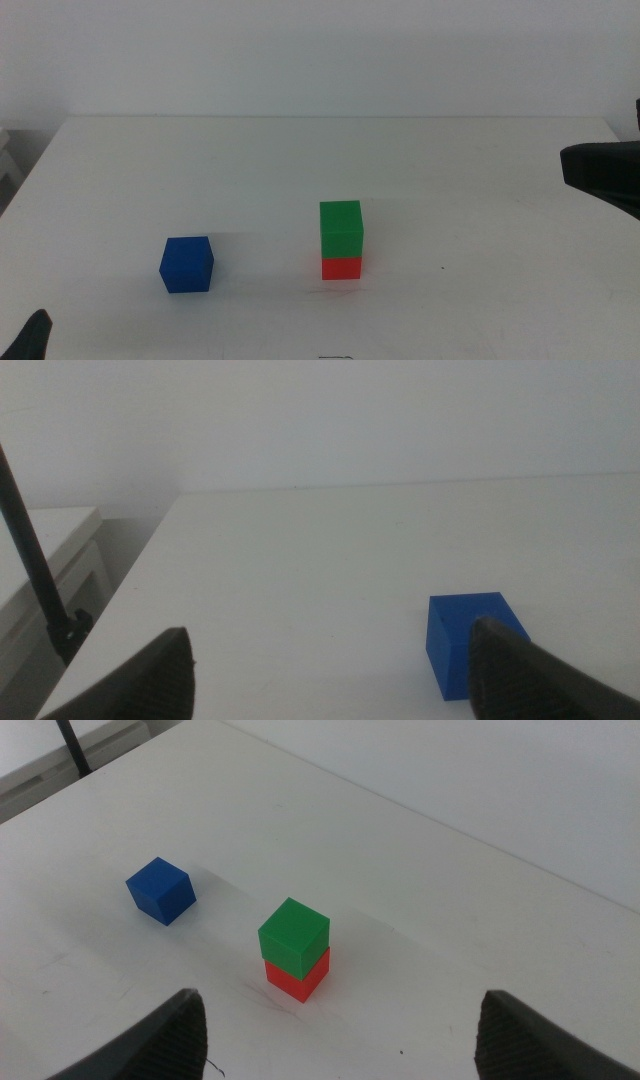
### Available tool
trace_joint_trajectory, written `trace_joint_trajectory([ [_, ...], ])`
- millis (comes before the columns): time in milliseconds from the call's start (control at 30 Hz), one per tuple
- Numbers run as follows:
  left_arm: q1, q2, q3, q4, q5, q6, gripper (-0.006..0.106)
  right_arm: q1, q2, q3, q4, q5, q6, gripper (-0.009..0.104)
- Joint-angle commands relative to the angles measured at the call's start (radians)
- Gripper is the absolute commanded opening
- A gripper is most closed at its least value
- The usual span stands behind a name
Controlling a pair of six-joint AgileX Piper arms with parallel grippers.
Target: Stack red cubes first, then green, then blue cubes in a specific spot.
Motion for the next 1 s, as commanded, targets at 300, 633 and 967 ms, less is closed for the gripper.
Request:
trace_joint_trajectory([
  [300, -0.001, 0.464, -0.423, -0.010, 0.141, -0.004, 0.094, -0.007, -0.005, -0.023, -0.014, -0.068, -0.016, 0.092],
  [633, -0.001, 0.802, -0.903, -0.018, 0.801, -0.006, 0.094, -0.007, -0.005, -0.023, -0.014, -0.068, -0.016, 0.092],
  [967, -0.003, 1.084, -1.124, -0.104, 0.920, -0.001, 0.094, -0.007, -0.005, -0.023, -0.014, -0.068, -0.016, 0.092],
])
